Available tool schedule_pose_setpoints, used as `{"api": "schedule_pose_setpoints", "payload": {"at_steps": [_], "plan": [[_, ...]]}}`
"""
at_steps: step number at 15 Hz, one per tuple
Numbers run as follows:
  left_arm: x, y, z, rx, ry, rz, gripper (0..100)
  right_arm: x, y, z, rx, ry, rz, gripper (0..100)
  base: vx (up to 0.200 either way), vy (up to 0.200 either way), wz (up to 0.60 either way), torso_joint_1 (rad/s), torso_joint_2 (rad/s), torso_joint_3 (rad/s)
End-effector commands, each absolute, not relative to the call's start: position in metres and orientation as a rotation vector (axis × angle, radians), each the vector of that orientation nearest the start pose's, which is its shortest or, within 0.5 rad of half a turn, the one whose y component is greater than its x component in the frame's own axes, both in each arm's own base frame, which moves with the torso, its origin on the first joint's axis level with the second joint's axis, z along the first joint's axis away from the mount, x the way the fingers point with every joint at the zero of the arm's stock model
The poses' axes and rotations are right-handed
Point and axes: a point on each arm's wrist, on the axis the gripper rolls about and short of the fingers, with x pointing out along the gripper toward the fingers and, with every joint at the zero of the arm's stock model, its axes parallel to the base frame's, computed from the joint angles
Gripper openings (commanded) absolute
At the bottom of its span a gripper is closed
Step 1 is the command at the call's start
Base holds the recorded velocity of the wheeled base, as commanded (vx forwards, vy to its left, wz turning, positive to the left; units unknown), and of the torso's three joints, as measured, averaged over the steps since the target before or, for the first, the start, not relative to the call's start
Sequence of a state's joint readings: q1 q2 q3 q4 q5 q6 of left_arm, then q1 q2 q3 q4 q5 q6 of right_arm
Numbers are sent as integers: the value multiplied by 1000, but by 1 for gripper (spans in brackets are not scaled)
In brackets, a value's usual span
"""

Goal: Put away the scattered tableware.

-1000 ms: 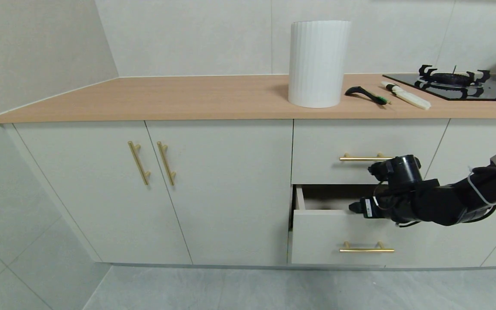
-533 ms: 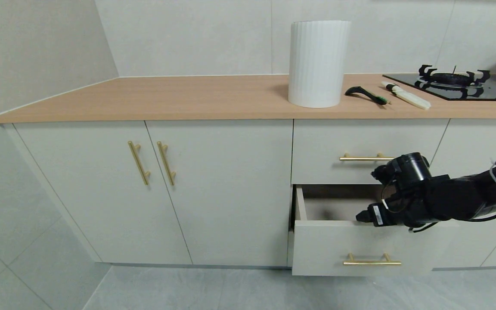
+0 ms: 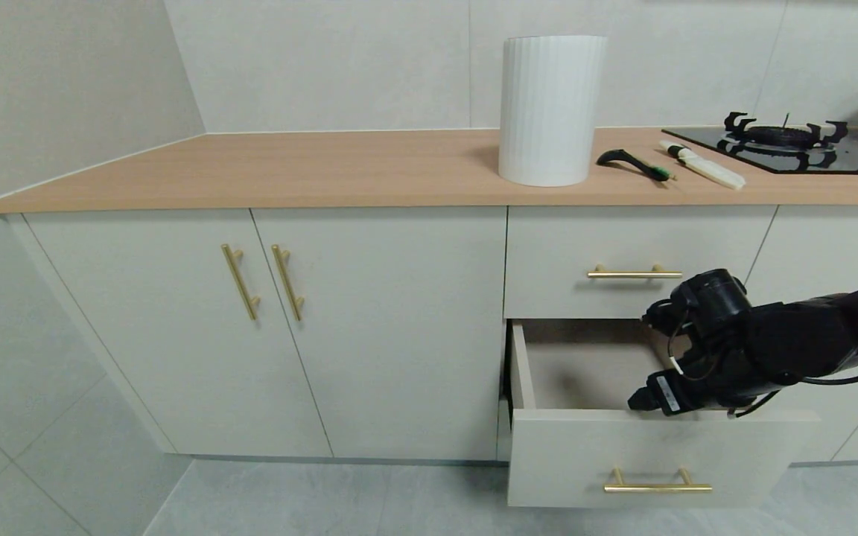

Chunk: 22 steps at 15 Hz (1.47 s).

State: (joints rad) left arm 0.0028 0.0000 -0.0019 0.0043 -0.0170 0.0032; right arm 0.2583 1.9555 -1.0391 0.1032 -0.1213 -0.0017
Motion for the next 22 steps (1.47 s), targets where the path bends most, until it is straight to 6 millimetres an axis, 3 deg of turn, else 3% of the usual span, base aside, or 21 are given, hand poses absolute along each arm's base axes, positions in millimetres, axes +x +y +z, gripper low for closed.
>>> {"api": "schedule_pose_setpoints", "payload": {"at_steps": [1,5,13,15,18,22], "plan": [[-23,0,75,3,3,-14,100,313,87,104,-222,1022,151,100,0,0,0,0,0,0],[-23,0,75,3,3,-14,100,295,92,102,-326,1160,204,100,0,0,0,0,0,0],[-23,0,75,3,3,-14,100,257,123,96,-500,1363,326,100,0,0,0,0,0,0],[-23,0,75,3,3,-14,100,262,124,101,-492,1322,290,100,0,0,0,0,0,0],[-23,0,75,3,3,-14,100,279,130,119,-288,1167,182,100,0,0,0,0,0,0],[-23,0,76,3,2,-14,100,290,116,158,-102,890,132,100,0,0,0,0,0,0]]}}
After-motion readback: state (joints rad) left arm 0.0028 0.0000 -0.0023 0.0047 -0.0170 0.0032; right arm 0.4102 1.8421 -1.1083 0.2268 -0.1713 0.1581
